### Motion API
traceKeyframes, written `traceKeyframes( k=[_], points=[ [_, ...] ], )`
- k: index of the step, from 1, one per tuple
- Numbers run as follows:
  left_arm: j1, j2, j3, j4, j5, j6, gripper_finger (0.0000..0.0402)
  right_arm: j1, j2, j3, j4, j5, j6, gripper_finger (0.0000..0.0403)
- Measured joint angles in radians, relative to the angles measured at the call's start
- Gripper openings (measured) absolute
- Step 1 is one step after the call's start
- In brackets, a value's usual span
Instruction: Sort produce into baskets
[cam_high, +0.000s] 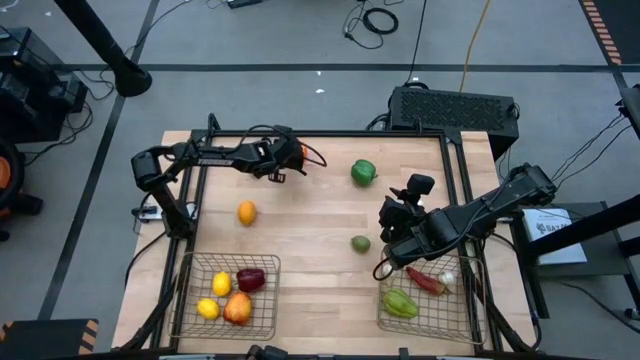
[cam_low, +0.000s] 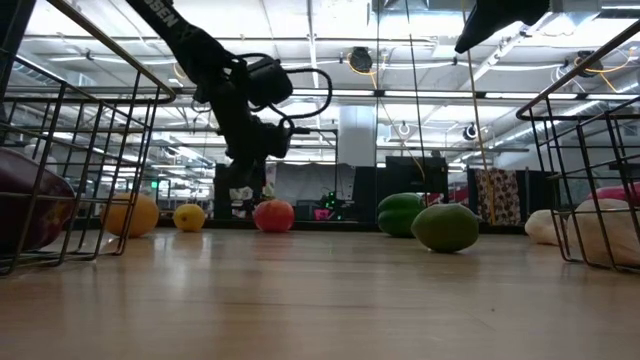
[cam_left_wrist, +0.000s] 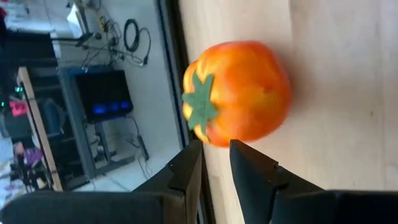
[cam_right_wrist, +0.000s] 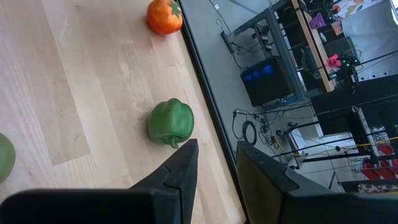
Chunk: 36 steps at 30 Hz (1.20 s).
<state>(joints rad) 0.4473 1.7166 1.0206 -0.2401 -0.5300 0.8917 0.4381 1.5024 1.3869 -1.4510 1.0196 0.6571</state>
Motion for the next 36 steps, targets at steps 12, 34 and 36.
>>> traceKeyframes(
  k=[12, 34, 36],
  points=[
    [0.011, 0.016, 0.0, 0.057, -0.02, 0.006, 0.0093, 0.0, 0.0, 0.0, 0.007, 0.001, -0.009, 0.0102],
    [-0.012, 0.016, 0.0, 0.073, -0.089, -0.16, 0.0093, 0.0, 0.0, 0.0, 0.011, 0.003, -0.015, 0.0102],
    [-0.012, 0.016, 0.0, 0.074, -0.079, -0.182, 0.0096, 0.0, 0.0, 0.0, 0.011, 0.003, -0.015, 0.0102]
  ],
)
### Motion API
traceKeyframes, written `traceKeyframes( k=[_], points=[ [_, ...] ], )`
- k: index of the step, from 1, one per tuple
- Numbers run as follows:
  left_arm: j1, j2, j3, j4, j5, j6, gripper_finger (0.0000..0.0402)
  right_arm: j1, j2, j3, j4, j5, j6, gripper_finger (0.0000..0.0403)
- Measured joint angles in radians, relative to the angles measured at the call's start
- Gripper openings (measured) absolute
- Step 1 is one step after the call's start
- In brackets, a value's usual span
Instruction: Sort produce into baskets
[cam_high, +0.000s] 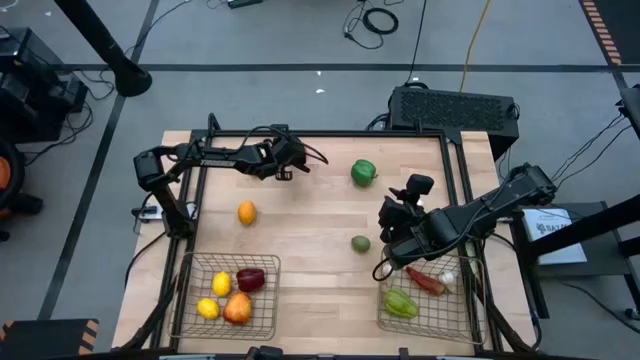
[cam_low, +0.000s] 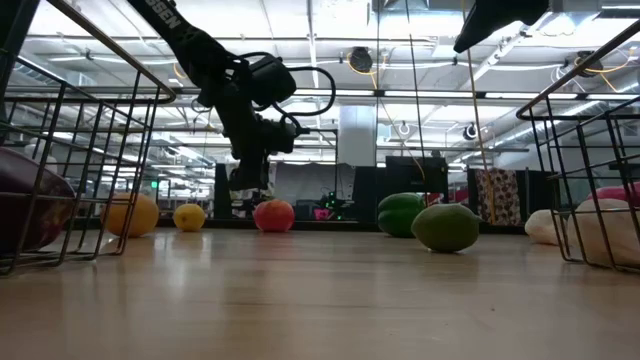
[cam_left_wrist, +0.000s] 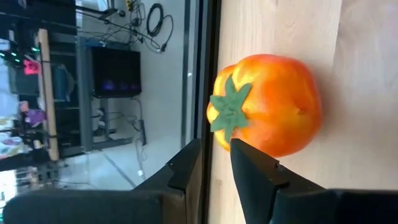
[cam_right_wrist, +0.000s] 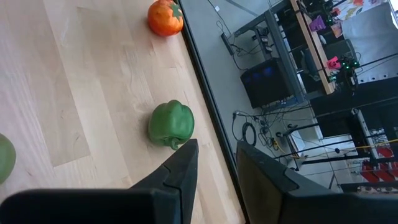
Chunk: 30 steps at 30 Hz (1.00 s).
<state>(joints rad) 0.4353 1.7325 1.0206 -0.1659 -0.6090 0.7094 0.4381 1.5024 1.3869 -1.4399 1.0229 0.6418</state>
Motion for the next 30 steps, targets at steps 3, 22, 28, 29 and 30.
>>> traceKeyframes(
  k=[3, 22, 28, 29, 30],
  points=[
    [0.0, 0.0, 0.0, -0.005, 0.007, -0.036, 0.0113, 0.0, 0.0, 0.0, 0.0, 0.0, 0.0, 0.0102],
    [-0.024, 0.071, 0.0, 0.008, -0.022, 0.004, 0.0141, 0.0, 0.0, 0.0, 0.0, 0.003, -0.003, 0.0102],
    [-0.028, 0.071, 0.0, 0.004, -0.034, 0.004, 0.0141, 0.0, 0.0, 0.0, 0.0, 0.002, -0.004, 0.0102],
    [-0.033, 0.068, 0.0, -0.008, -0.043, 0.004, 0.0141, 0.0, 0.0, 0.0, -0.001, 0.002, -0.004, 0.0102],
    [-0.04, 0.067, 0.005, -0.015, -0.056, 0.004, 0.0141, 0.0, 0.0, 0.0, 0.0, 0.002, -0.004, 0.0102]
  ],
)
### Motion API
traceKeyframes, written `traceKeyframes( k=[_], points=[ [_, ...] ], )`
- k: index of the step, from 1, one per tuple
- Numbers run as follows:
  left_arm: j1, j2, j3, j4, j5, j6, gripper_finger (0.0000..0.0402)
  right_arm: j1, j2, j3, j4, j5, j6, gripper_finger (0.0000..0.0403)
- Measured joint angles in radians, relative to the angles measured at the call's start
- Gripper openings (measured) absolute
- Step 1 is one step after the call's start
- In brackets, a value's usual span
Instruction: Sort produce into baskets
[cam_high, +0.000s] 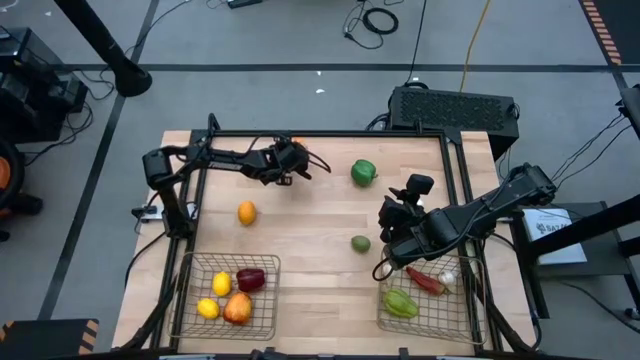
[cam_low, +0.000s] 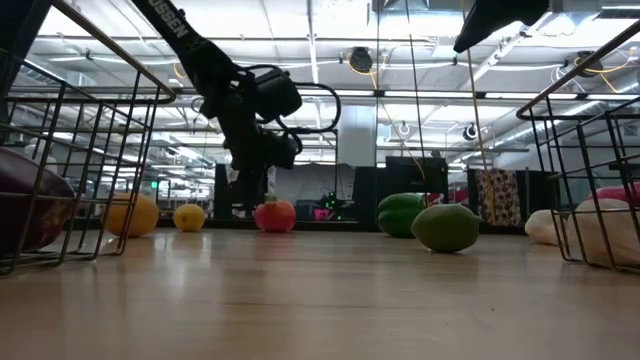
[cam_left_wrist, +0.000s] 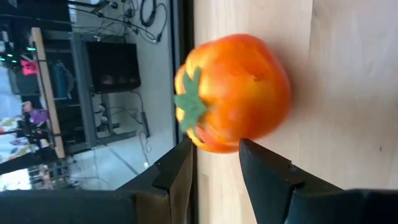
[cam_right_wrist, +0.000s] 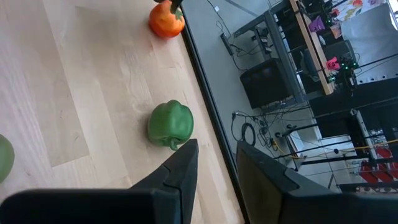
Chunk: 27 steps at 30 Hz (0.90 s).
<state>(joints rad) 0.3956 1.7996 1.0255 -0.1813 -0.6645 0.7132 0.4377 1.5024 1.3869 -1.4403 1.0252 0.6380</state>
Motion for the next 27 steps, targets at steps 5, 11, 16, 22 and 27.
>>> traceKeyframes(
  k=[5, 11, 16, 22, 27],
  points=[
    [-0.013, -0.001, 0.048, -0.042, -0.029, 0.027, 0.0141, 0.0, 0.0, 0.0, 0.0, 0.0, 0.0, 0.0102],
    [0.014, -0.001, 0.065, -0.038, 0.011, 0.029, 0.0141, 0.0, 0.0, 0.0, 0.0, -0.001, 0.002, 0.0102],
    [0.038, 0.004, 0.065, -0.049, 0.056, 0.026, 0.0141, 0.0, 0.0, 0.0, 0.001, -0.002, 0.003, 0.0102],
    [0.047, 0.012, 0.066, -0.047, 0.065, 0.032, 0.0141, 0.0, 0.0, 0.0, 0.001, -0.002, 0.003, 0.0102],
    [0.05, 0.013, 0.066, -0.045, 0.066, 0.034, 0.014, -0.001, 0.0, 0.0, 0.001, -0.002, 0.002, 0.0102]
  ],
)
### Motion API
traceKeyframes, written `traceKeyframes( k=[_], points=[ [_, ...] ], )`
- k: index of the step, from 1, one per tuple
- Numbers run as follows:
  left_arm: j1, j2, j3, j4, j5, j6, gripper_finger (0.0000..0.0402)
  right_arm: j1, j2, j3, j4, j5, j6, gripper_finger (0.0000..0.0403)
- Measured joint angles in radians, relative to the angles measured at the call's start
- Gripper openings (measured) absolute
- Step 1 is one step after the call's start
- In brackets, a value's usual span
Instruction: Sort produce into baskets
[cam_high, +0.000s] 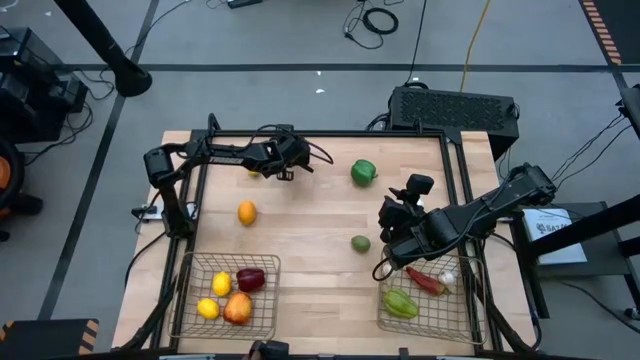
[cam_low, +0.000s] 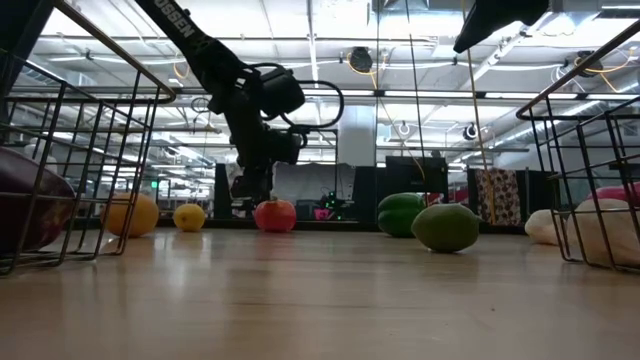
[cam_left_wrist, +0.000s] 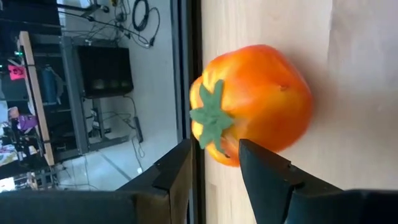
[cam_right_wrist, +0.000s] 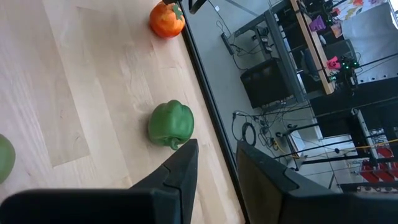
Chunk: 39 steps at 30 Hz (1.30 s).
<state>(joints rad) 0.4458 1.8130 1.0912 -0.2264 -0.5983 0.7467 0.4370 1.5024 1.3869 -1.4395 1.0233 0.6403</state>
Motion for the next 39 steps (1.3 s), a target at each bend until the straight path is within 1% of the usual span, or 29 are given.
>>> traceKeyframes(
  k=[9, 25, 33, 39],
  points=[
    [0.01, 0.007, 0.0, -0.009, 0.0, 0.009, 0.0117, 0.0, 0.0, 0.0, 0.0, 0.0, -0.001, 0.0102],
    [0.014, 0.015, 0.0, 0.01, -0.005, 0.02, 0.0113, 0.0, 0.0, 0.0, 0.0, 0.001, -0.002, 0.0102],
    [0.032, 0.015, 0.0, 0.009, 0.003, 0.02, 0.0067, 0.0, 0.0, 0.0, 0.0, 0.001, -0.003, 0.0102],
    [0.034, 0.023, 0.0, 0.017, 0.019, 0.021, 0.0061, 0.0, 0.0, 0.0, 0.0, 0.001, -0.009, 0.0102]
  ],
)
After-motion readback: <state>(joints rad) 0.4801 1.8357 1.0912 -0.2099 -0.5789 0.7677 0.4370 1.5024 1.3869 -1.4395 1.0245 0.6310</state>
